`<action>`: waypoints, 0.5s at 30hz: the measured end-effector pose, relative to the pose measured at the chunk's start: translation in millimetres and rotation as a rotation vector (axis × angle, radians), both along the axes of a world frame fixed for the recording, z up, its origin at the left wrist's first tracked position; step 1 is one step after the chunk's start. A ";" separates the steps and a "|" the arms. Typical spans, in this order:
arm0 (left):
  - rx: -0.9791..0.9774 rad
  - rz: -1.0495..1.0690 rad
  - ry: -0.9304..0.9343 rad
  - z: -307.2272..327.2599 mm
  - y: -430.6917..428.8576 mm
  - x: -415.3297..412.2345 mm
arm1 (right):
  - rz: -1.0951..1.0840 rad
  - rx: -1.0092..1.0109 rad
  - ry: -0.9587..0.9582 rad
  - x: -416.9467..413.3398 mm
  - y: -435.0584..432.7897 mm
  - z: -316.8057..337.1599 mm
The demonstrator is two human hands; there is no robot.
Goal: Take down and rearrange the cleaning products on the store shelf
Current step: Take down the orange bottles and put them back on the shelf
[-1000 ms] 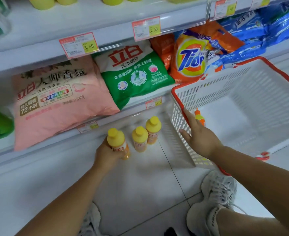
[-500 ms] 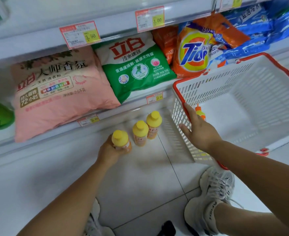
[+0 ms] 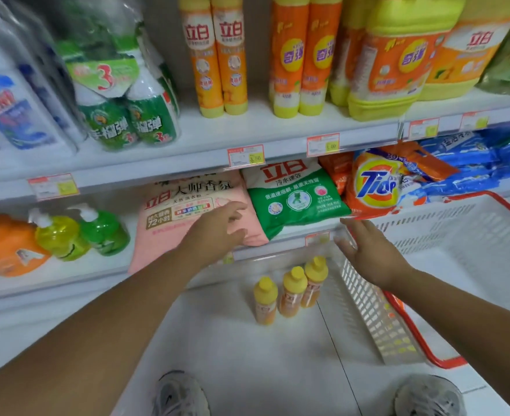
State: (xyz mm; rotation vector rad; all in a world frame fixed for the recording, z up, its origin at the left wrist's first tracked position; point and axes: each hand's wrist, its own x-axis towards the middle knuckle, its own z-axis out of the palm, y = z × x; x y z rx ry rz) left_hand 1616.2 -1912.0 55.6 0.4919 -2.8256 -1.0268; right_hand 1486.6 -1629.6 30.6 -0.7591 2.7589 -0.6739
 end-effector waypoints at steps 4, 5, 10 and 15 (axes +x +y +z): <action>-0.266 0.025 0.251 58.1 -18.5 -20.6 | 0.080 -0.175 0.139 3.1 -50.1 58.9; -0.315 0.042 0.311 67.3 -23.8 -25.5 | 0.098 -0.220 0.161 2.5 -62.9 72.2; -0.463 0.107 0.467 73.8 -58.2 -50.4 | 0.134 -0.398 0.191 -16.9 -126.9 119.1; -0.489 0.143 0.414 47.7 -86.7 -67.8 | 0.114 -0.473 0.231 -57.0 -195.0 142.1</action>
